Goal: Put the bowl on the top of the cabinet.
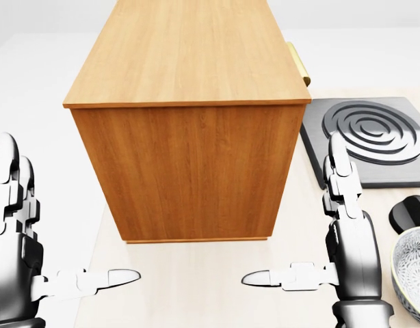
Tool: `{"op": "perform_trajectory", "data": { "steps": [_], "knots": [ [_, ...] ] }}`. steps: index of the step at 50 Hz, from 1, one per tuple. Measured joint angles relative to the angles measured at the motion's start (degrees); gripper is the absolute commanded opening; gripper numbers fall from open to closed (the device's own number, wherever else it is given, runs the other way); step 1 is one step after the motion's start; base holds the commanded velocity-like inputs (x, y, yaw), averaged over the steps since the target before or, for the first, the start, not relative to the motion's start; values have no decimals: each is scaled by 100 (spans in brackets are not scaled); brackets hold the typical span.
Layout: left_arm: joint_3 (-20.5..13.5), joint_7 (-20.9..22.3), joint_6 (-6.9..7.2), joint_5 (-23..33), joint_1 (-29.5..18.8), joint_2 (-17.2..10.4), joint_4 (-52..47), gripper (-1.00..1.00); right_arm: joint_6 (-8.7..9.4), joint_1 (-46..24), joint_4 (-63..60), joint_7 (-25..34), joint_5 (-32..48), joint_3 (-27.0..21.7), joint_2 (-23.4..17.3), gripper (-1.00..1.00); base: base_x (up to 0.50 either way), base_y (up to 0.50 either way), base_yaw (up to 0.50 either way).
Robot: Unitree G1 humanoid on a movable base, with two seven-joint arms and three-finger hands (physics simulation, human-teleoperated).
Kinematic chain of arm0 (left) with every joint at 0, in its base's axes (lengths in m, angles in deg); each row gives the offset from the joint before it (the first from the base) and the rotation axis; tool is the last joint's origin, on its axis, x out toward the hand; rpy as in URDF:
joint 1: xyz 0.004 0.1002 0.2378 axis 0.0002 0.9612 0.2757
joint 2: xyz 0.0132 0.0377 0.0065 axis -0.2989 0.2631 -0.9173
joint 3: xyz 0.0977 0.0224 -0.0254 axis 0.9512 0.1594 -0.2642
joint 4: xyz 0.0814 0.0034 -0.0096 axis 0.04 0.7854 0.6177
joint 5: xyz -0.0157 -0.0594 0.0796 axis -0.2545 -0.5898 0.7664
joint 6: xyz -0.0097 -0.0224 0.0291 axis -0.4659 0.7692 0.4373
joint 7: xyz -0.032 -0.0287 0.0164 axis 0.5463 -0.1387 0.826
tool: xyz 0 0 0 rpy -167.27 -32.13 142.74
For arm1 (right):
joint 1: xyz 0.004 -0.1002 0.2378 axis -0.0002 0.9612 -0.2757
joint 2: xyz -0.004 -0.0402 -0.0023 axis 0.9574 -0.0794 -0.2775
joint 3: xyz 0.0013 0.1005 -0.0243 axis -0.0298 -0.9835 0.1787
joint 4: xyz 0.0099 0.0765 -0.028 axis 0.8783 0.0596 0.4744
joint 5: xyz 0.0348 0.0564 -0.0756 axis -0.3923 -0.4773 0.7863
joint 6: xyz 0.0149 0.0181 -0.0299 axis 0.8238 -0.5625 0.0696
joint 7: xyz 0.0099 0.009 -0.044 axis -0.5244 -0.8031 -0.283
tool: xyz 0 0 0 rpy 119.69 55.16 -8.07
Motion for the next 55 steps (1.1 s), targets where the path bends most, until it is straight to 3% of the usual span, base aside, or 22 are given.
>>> {"op": "perform_trajectory", "data": {
  "steps": [32, 47, 55],
  "knots": [
    [29, 0, 0, -6, -12, -5, 18, 100, 0, -19, -32, -22, 88, -27, -9, 100, 3, 0, 0],
    [49, -1, 0, 11, 17, -3, 43, 100, 0, 82, -937, 188, 1053, -305, -63, 100, 0, 0, 0],
    [68, 2, 0, 24, 19, -6, 68, 100, 160, 138, -1348, 478, 1351, -521, -86, 100, 0, 0, 0]
  ]
}}
